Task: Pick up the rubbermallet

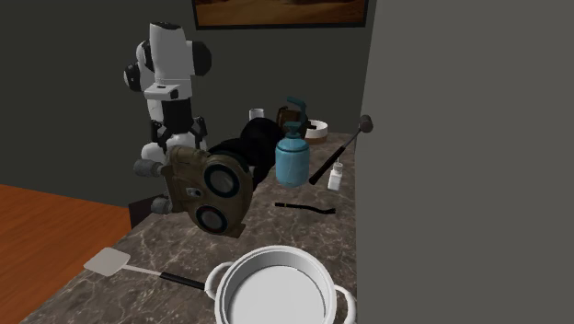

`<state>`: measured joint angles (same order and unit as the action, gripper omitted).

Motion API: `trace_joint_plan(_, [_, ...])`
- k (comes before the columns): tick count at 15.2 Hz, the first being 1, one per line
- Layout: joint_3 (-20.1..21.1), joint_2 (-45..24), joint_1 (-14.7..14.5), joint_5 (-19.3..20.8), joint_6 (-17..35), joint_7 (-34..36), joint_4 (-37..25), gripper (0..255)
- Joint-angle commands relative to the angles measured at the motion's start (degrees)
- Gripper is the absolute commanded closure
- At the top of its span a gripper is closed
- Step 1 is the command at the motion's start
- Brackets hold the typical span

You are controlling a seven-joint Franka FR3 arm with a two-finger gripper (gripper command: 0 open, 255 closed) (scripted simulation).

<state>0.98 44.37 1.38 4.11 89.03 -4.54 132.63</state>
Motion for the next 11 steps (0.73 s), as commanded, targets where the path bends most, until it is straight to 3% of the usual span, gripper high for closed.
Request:
trace_joint_plan(1, [0.0,0.0,0.0,0.0,0.0,0.0,0.0,0])
trace_joint_plan(7, [4.5,-3.4,-3.3,-2.5,11.2,3.3,1.3,0])
trace_joint_plan(11, [5.4,-6.8,-8.2,-1.7,18.5,6.9,1.1,0])
